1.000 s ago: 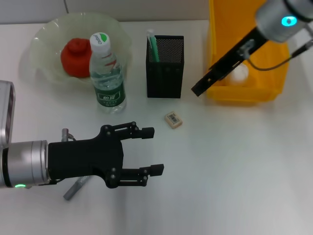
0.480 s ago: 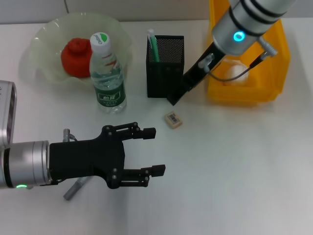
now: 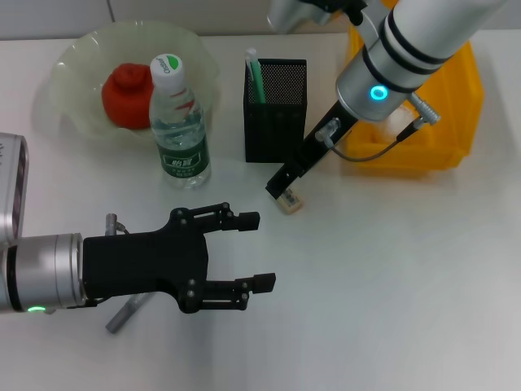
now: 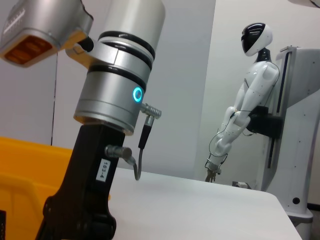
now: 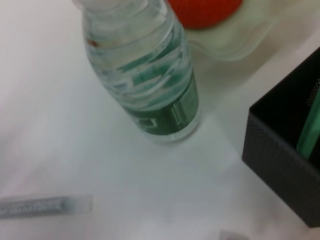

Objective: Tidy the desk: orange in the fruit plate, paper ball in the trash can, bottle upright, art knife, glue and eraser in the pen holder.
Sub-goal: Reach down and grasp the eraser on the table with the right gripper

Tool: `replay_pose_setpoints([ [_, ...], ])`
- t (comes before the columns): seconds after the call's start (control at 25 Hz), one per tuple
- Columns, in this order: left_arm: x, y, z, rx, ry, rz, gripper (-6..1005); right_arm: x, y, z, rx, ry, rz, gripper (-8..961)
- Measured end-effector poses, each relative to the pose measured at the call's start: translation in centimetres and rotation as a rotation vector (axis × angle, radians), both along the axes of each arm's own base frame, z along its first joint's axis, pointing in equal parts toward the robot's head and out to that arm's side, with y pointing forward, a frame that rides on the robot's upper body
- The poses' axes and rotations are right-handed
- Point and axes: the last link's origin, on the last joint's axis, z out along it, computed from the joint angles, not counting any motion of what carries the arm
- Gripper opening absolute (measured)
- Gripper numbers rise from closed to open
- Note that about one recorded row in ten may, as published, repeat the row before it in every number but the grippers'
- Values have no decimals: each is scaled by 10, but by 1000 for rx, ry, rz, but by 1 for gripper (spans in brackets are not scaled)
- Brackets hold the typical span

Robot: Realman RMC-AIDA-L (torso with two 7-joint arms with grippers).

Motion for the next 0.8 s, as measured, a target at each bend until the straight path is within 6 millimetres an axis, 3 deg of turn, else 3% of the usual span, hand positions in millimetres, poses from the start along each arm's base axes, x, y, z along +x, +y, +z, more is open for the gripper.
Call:
replay_pose_setpoints([
  [0.8,0,0,-1,-4,0,5,800,20,-3,-12,16,20,-36,803],
])
